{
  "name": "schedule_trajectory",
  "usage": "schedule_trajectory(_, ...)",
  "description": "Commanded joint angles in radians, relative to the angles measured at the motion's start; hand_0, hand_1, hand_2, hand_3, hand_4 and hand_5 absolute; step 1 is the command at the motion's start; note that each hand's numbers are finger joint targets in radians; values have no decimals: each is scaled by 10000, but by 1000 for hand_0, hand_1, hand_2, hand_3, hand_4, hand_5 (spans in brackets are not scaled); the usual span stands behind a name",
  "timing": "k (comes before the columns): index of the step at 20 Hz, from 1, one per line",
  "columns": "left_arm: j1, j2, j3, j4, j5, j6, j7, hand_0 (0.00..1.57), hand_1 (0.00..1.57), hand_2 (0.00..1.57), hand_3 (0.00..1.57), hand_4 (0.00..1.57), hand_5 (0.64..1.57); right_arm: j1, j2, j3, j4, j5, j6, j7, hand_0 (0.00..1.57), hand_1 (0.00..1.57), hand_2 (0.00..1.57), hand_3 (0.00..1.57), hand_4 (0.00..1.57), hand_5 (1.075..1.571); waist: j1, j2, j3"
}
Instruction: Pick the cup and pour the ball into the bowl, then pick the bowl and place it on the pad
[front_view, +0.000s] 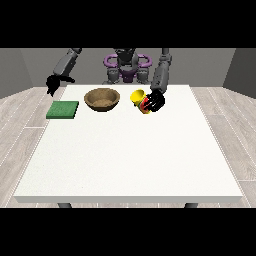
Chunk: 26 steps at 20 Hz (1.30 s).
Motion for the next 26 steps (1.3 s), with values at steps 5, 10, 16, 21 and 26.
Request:
schedule_trajectory(5,-212,272,-2469,889,-4300,814,3464,1425,1425,1571,1571,1165,1570,-269,88,-119,1303,-25,-58,540,0,0,183,148,329,1549,418,-1776,-3)
schedule_trajectory(10,-402,-143,-3973,885,-6747,-192,5457,1389,1389,1571,1571,981,1555,735,170,-238,2281,168,-193,19,0,0,230,148,375,1546,1369,-3198,-8)
schedule_trajectory(16,-2166,-962,-4833,319,-8288,-2329,7038,1268,1268,1571,1541,877,1533,813,-246,-642,3056,250,-553,-661,0,0,298,224,393,1543,2375,-2945,-36)
schedule_trajectory(21,-2585,-1596,-5286,268,-9229,-3493,7788,520,520,1571,1431,882,1530,887,-553,-787,3196,69,50,-964,0,0,198,277,418,1541,2242,-2842,-49)
schedule_trajectory(26,-3504,-1871,-5721,-66,-10265,-4670,8438,0,0,1571,1517,802,1534,790,-659,-1037,3603,-62,37,-1328,0,0,292,365,411,1537,2491,-2644,-43)
